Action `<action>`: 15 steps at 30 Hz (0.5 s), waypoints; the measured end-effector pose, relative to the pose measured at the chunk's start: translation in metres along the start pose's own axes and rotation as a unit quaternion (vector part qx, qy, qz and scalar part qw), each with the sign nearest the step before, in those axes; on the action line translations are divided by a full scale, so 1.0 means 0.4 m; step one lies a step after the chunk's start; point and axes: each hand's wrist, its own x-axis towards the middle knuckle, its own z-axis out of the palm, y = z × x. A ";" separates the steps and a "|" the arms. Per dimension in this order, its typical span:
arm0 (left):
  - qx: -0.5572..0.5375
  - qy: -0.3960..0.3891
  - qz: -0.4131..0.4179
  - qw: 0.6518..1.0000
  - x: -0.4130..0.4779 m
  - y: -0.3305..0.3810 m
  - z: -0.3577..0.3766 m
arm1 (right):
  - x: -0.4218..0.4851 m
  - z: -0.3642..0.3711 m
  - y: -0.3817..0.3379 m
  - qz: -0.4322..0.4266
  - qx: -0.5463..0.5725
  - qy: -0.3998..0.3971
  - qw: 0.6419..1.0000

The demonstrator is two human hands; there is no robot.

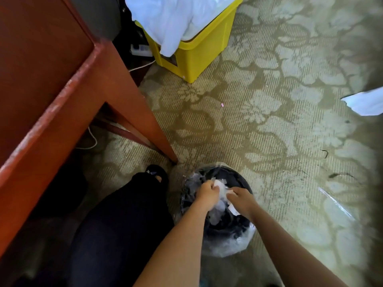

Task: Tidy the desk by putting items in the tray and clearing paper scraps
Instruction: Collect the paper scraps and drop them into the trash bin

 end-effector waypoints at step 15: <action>0.230 -0.029 0.102 0.967 -0.223 0.066 -0.124 | -0.127 -0.088 -0.131 -0.093 -0.114 0.029 0.989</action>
